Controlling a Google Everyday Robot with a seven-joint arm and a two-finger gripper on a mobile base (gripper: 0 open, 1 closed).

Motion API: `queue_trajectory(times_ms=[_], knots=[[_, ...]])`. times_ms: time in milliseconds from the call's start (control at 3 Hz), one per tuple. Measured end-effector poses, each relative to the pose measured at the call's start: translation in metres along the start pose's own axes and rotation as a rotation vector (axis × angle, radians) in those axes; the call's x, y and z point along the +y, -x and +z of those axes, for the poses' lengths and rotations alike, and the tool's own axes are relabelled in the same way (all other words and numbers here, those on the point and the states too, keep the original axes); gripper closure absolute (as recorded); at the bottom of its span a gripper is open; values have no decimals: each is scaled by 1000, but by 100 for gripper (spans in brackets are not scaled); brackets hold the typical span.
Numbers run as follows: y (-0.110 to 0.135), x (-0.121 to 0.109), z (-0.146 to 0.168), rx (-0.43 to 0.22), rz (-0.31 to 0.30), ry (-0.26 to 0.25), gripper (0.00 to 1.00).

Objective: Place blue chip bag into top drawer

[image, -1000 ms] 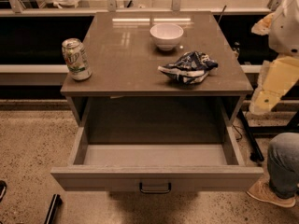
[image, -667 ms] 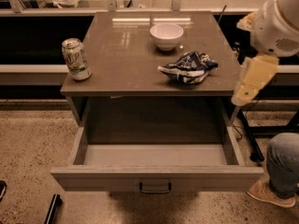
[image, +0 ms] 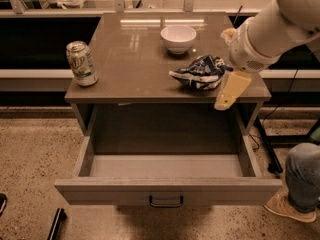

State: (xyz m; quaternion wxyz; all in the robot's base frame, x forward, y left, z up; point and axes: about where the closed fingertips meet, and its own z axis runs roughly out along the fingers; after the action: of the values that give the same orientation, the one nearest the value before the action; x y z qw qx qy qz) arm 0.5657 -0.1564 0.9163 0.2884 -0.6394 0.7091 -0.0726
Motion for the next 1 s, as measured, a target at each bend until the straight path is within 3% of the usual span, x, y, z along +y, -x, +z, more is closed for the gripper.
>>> queue_trajectory(times_ms=[667,1000], knots=[[20,-17,54,-44,-34,-16,0],[9,-21,74,-26,-18,-7,16]])
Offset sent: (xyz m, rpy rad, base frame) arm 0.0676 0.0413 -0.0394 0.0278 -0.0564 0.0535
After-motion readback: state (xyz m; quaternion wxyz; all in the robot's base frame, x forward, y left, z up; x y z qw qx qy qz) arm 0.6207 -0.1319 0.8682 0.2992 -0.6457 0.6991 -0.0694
